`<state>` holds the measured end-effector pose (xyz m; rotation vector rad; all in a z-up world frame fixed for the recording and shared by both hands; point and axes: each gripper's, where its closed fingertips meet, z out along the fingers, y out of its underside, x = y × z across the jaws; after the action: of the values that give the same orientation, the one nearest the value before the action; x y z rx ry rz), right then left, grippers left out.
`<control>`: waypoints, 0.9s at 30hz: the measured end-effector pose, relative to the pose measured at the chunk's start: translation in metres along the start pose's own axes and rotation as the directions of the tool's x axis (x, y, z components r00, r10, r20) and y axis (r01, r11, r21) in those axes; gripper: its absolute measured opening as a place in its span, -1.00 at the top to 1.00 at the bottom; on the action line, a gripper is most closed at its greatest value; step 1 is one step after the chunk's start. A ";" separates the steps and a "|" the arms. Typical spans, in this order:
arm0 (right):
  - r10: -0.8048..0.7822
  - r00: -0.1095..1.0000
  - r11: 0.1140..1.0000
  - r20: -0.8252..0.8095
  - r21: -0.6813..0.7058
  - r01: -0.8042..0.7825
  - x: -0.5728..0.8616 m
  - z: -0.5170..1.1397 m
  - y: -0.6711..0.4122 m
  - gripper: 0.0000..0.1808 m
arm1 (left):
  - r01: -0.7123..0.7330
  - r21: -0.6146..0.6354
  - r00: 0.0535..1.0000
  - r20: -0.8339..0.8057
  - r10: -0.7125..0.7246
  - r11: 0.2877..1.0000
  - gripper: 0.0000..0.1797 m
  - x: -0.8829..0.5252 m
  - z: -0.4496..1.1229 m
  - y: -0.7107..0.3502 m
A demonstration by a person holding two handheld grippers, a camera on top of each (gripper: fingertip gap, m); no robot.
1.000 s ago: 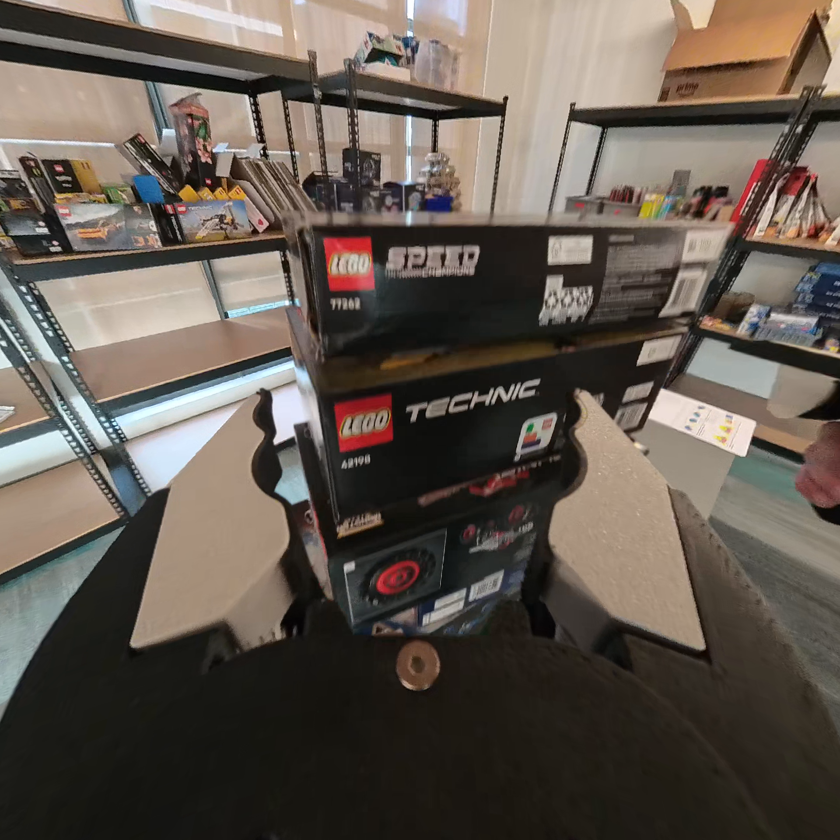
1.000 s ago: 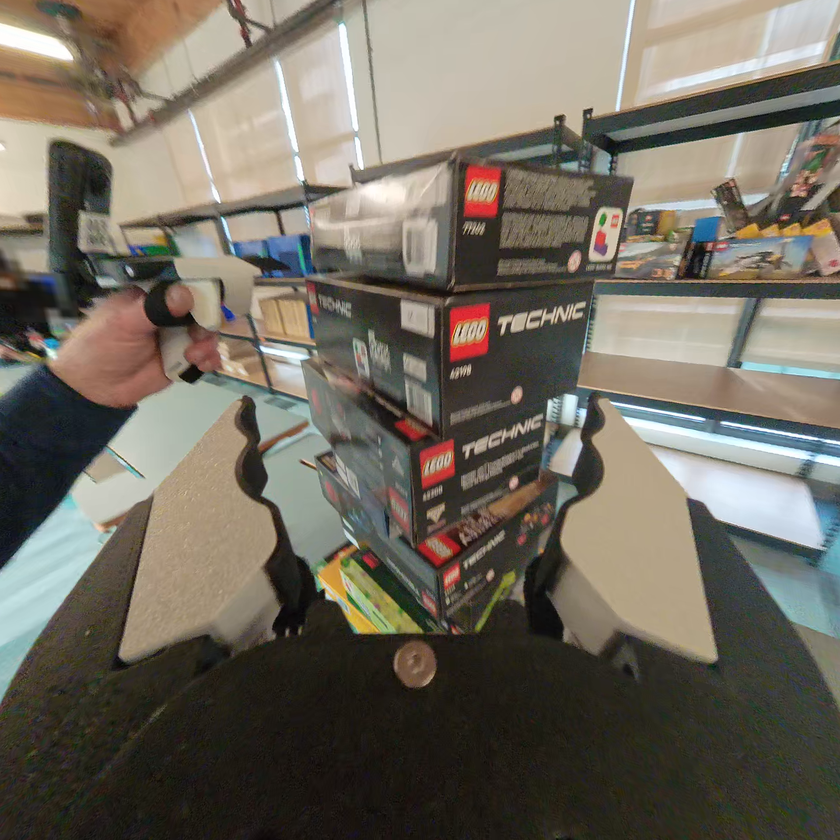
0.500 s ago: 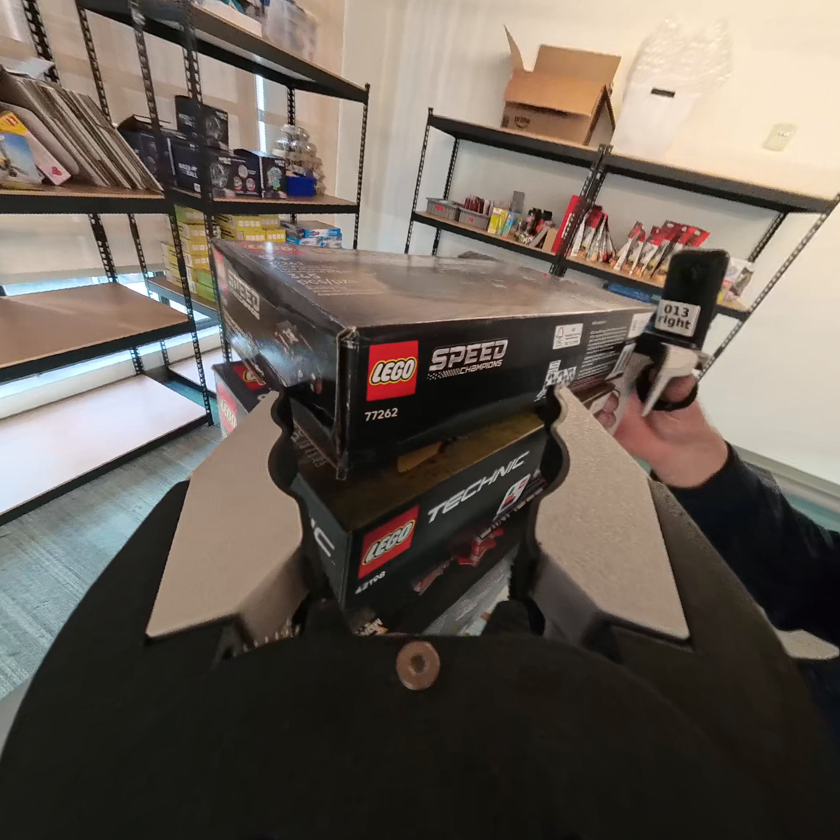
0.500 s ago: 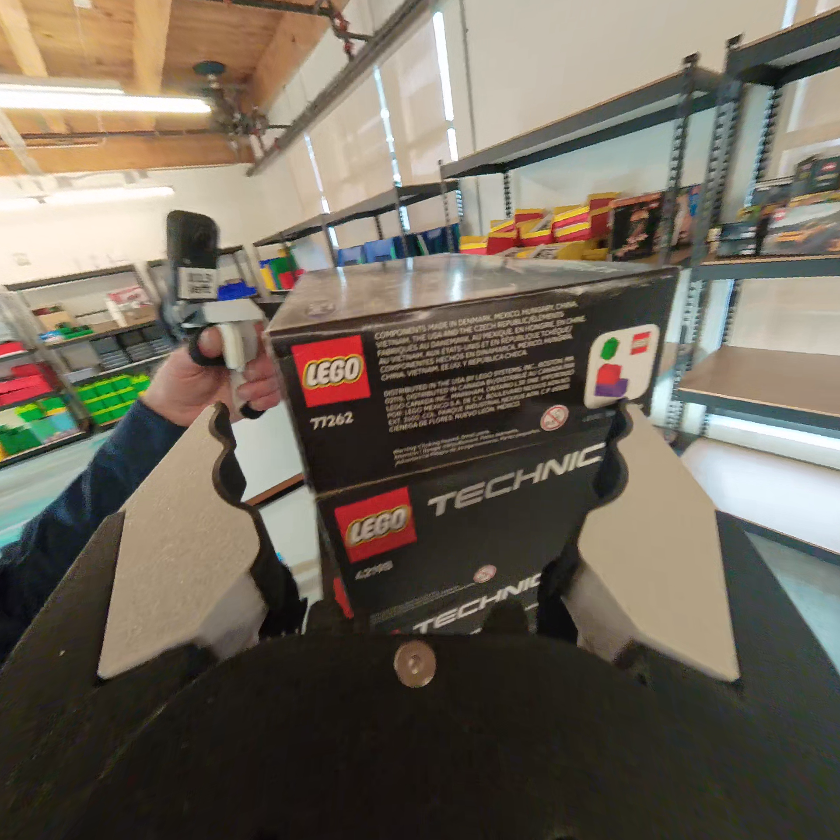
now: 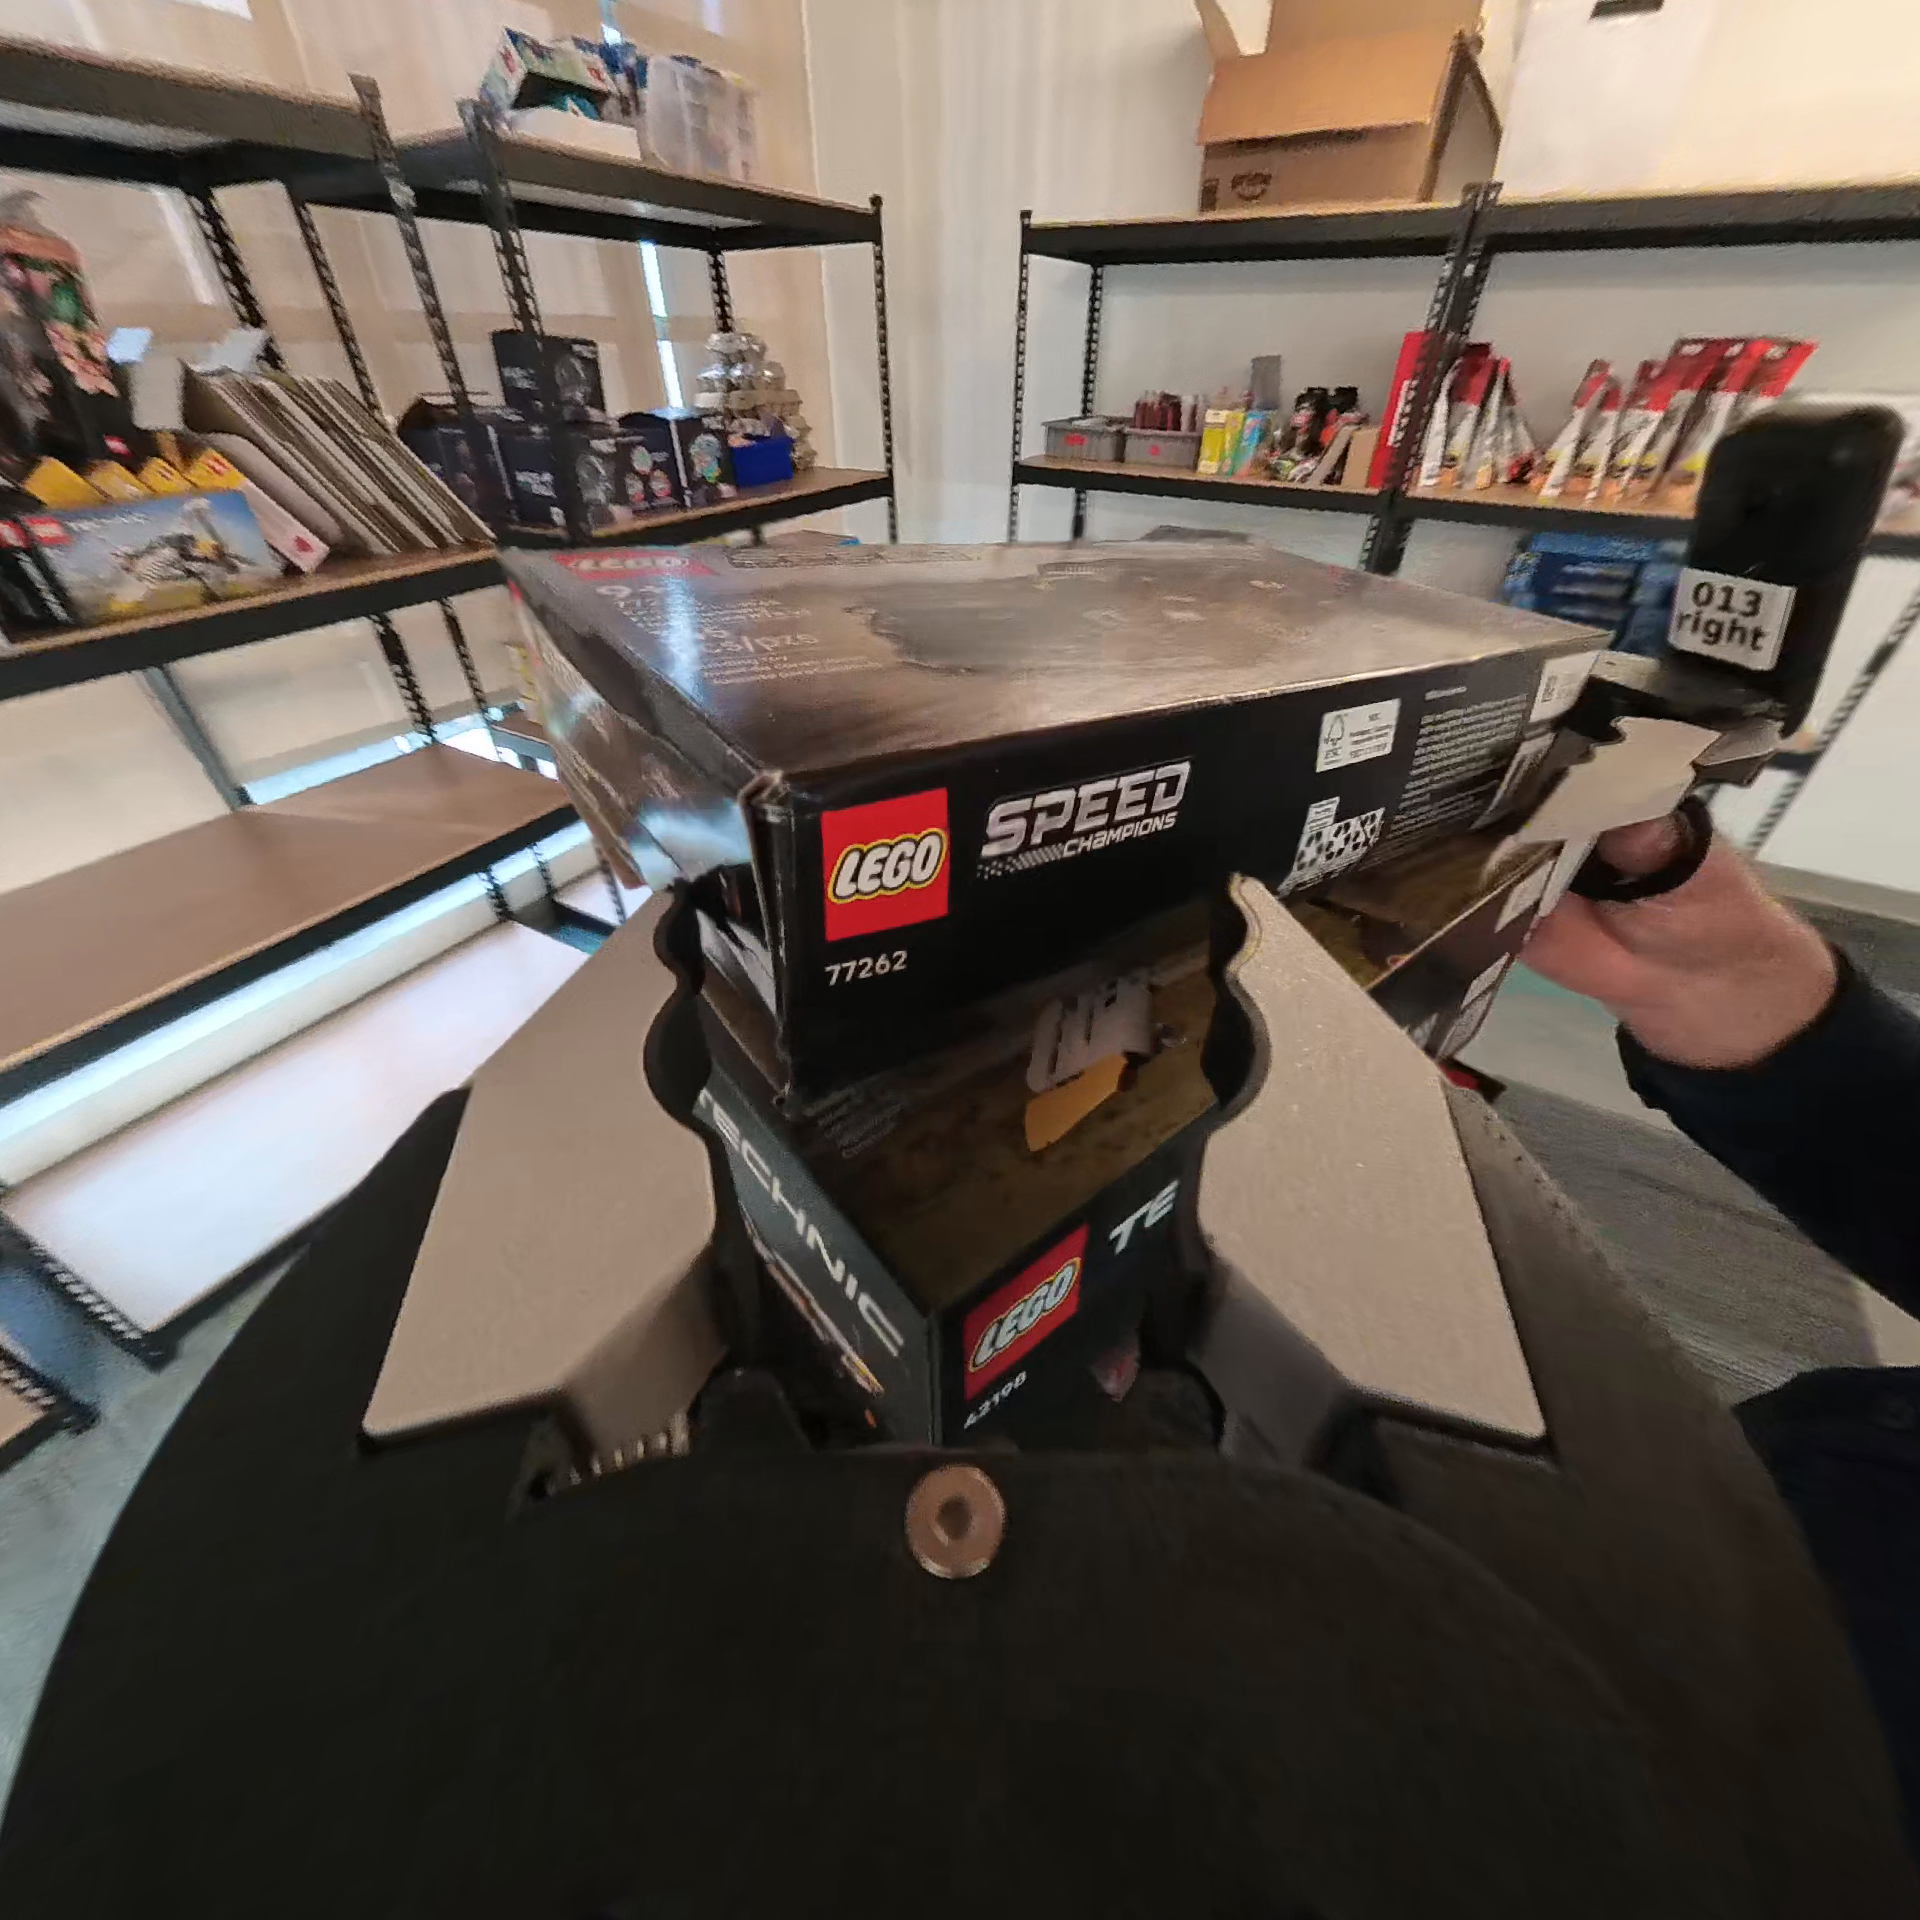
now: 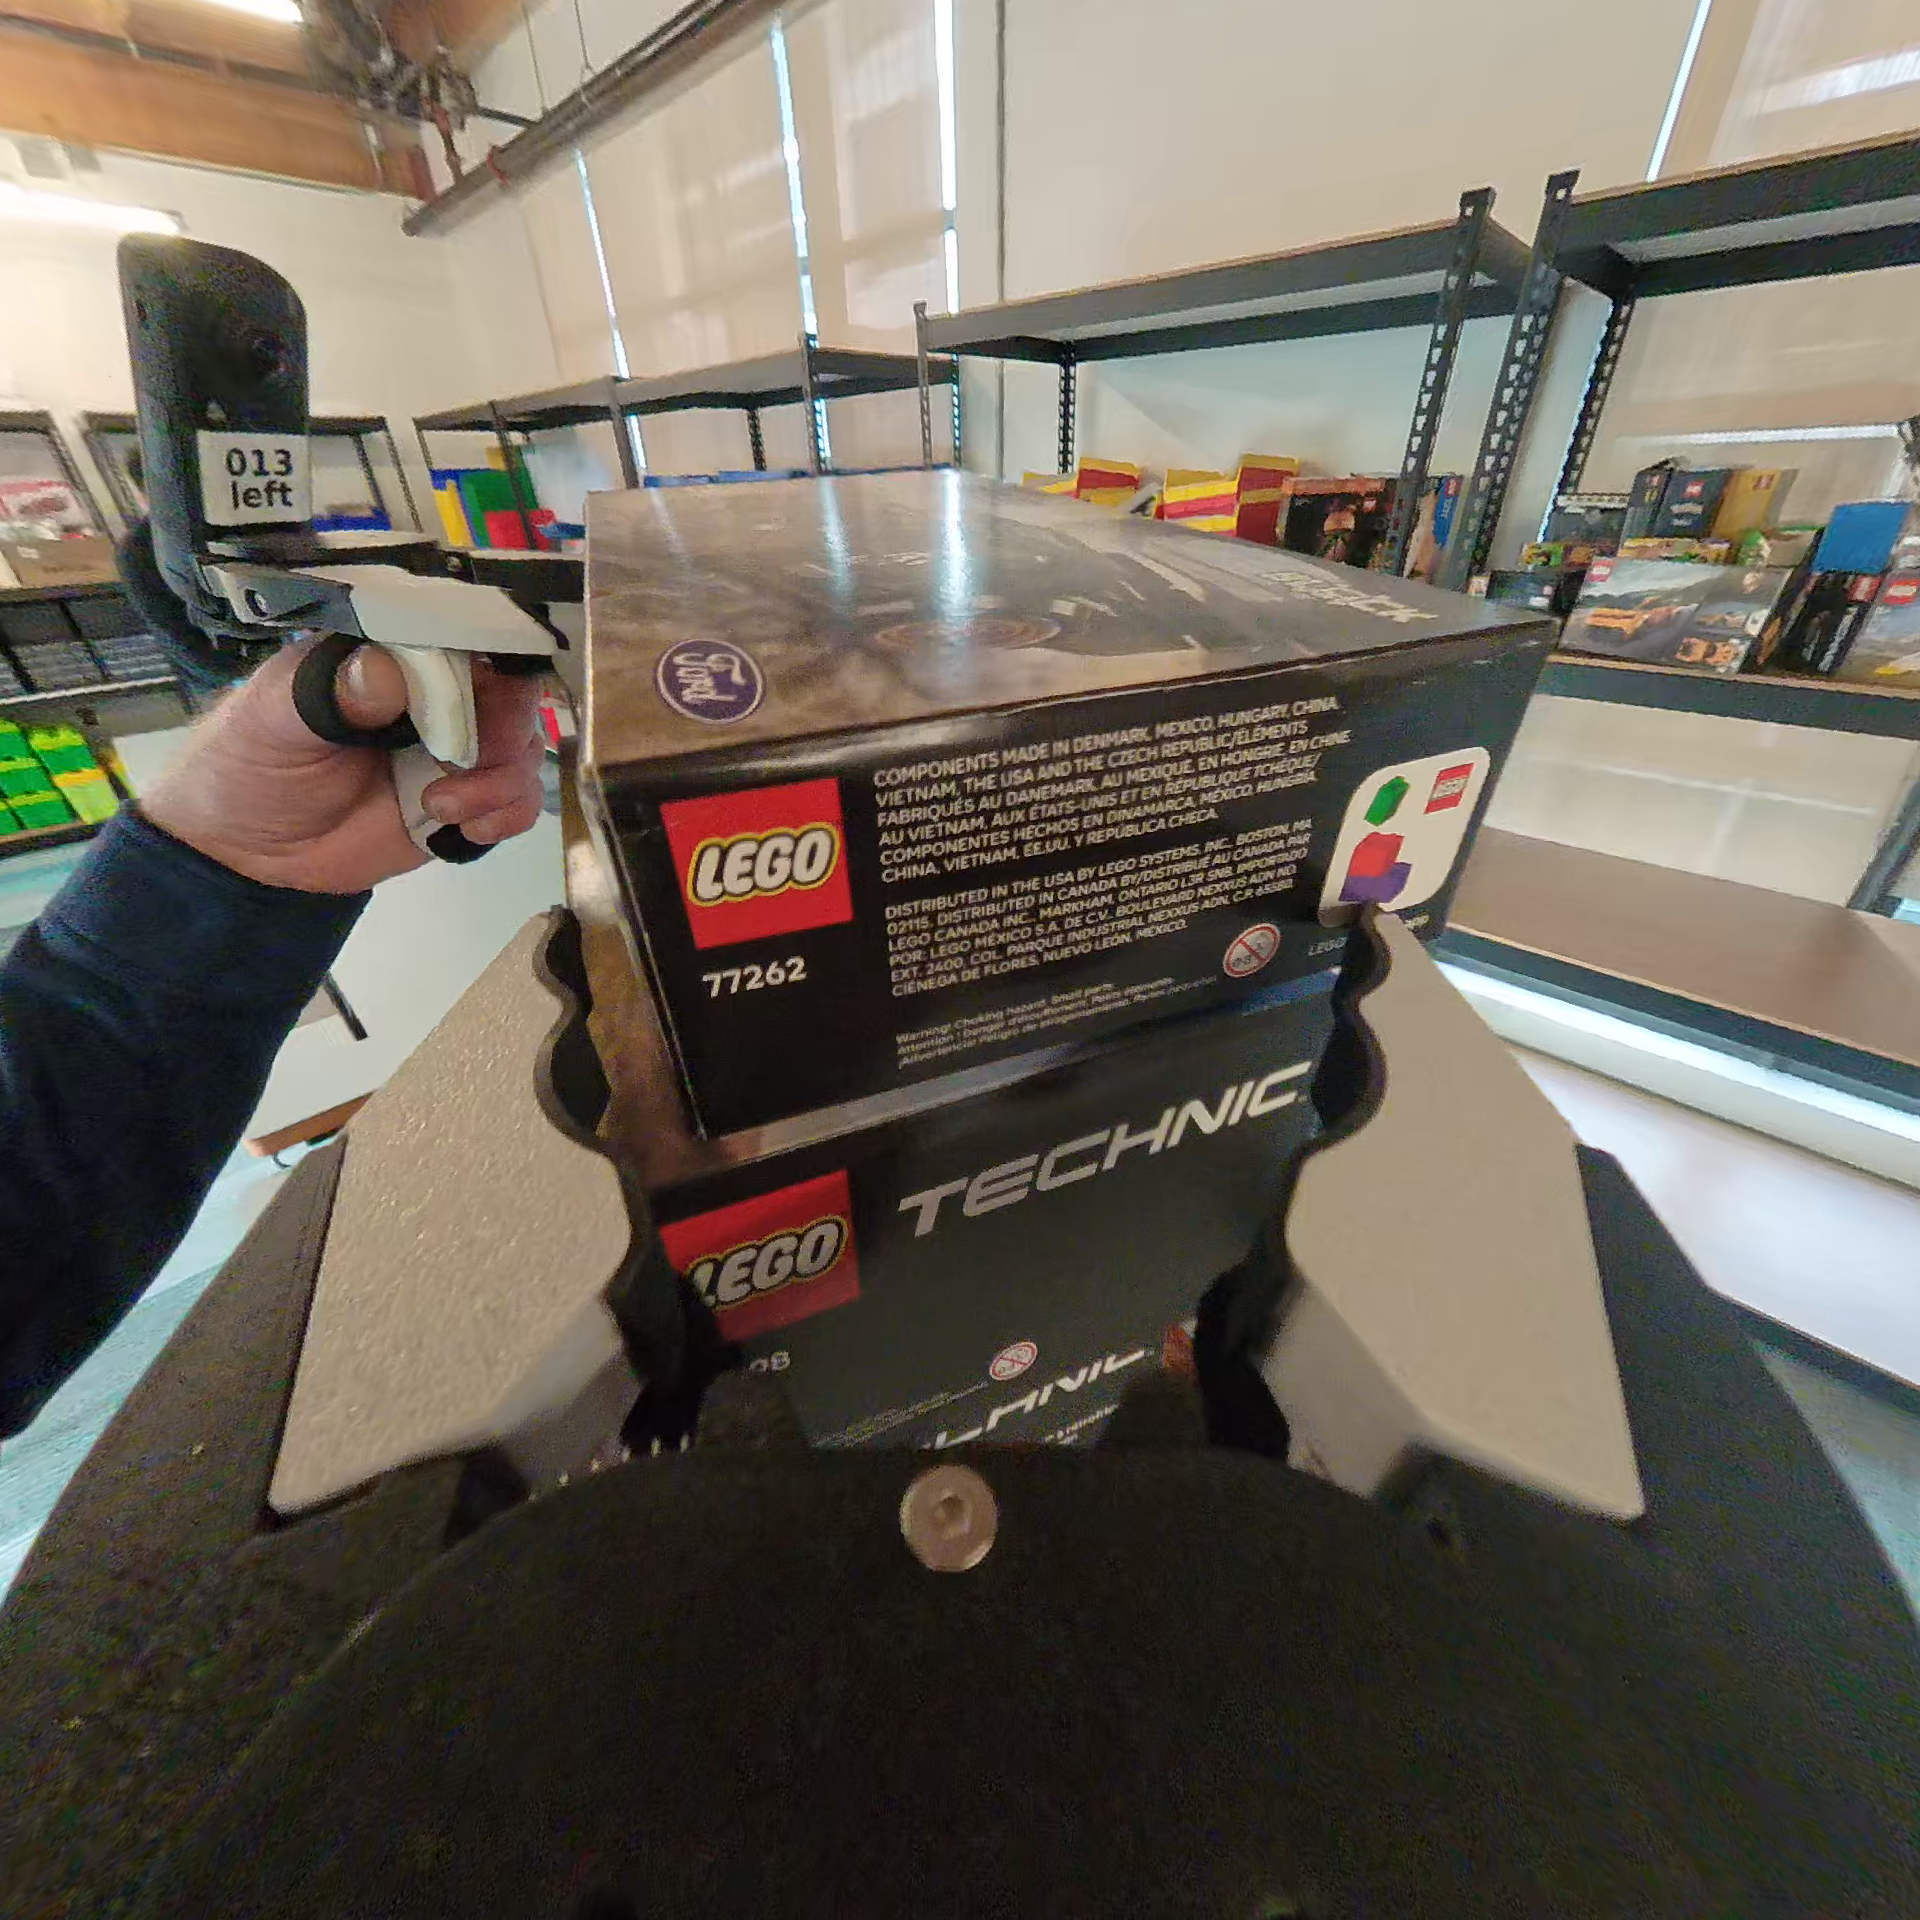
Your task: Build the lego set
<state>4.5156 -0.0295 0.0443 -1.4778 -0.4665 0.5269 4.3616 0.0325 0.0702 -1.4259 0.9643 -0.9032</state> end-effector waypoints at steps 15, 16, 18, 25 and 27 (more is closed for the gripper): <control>-0.088 0.983 0.978 0.164 0.203 0.053 0.046 -0.083 -0.059 -0.50 | -0.257 0.026 0.935 0.258 0.242 0.966 -0.02 0.108 0.039 -0.087; -0.094 0.979 0.977 0.179 0.207 0.056 0.056 -0.095 -0.059 -0.50 | -0.269 0.028 0.927 0.280 0.250 0.963 -0.01 0.120 0.050 -0.091; -0.091 0.975 0.972 0.201 0.230 0.044 0.080 -0.122 -0.060 -0.51 | -0.283 0.025 0.914 0.309 0.262 0.959 -0.02 0.146 0.079 -0.094; -0.102 0.991 0.963 0.090 0.259 0.075 0.203 -0.231 -0.046 -0.56 | -0.218 0.044 0.928 0.318 0.194 0.975 -0.03 0.217 0.228 -0.047; -0.108 0.993 0.964 0.041 0.247 0.094 0.239 -0.262 -0.031 -0.60 | -0.196 -0.016 0.934 0.301 0.192 0.980 -0.04 0.235 0.276 -0.013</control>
<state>4.8648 -0.0987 0.0579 -1.1991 -0.4978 0.5244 4.7053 -0.0836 0.0645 -1.3802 0.8473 -0.5264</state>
